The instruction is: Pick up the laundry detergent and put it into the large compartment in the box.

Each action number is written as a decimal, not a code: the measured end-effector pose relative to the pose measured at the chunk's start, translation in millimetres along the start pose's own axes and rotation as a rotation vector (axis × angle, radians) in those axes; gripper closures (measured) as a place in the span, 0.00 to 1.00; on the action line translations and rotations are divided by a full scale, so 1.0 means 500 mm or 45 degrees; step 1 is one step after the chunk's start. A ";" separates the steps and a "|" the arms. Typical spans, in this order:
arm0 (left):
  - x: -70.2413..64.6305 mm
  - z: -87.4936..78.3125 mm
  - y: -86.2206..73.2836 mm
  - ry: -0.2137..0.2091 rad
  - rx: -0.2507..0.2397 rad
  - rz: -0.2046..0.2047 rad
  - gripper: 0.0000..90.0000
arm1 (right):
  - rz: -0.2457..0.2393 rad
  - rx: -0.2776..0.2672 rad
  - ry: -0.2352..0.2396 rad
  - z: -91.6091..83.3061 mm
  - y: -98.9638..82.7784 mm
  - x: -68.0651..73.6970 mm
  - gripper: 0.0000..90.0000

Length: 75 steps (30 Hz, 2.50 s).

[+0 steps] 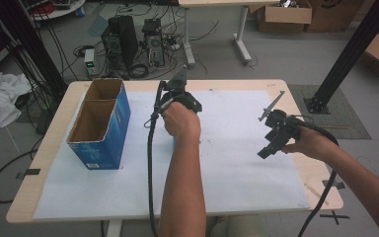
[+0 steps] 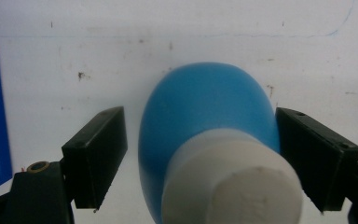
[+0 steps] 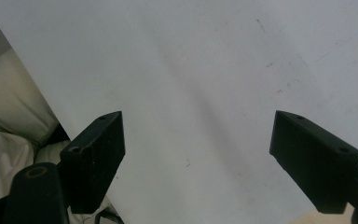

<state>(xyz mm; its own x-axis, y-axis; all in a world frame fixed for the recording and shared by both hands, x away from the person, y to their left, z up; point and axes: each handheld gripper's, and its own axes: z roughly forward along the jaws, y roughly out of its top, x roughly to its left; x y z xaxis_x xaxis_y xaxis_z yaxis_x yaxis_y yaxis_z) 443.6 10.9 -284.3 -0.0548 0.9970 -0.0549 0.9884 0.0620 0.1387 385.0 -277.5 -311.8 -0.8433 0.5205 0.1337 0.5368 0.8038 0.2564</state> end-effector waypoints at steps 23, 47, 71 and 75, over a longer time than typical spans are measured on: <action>-0.005 0.010 0.002 0.042 0.002 0.010 0.27 | 0.008 -0.005 0.013 0.005 -0.005 -0.005 0.20; -0.003 0.008 0.000 0.037 -0.018 0.009 0.33 | 0.002 -0.007 0.018 0.007 -0.002 -0.003 0.21; -0.004 0.006 0.000 0.001 -0.038 0.012 0.41 | 0.008 -0.014 0.025 0.008 -0.004 -0.005 0.21; -0.004 0.005 0.000 -0.001 -0.038 0.015 0.42 | 0.009 -0.019 0.025 0.006 -0.004 -0.006 0.21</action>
<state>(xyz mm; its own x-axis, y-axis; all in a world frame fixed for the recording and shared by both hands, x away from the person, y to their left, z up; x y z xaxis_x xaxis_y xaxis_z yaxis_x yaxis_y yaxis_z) 444.2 8.6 -286.5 -0.0432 0.9976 -0.0542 0.9843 0.0518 0.1685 386.4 -280.0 -315.4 -0.8400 0.5203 0.1539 0.5423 0.7956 0.2700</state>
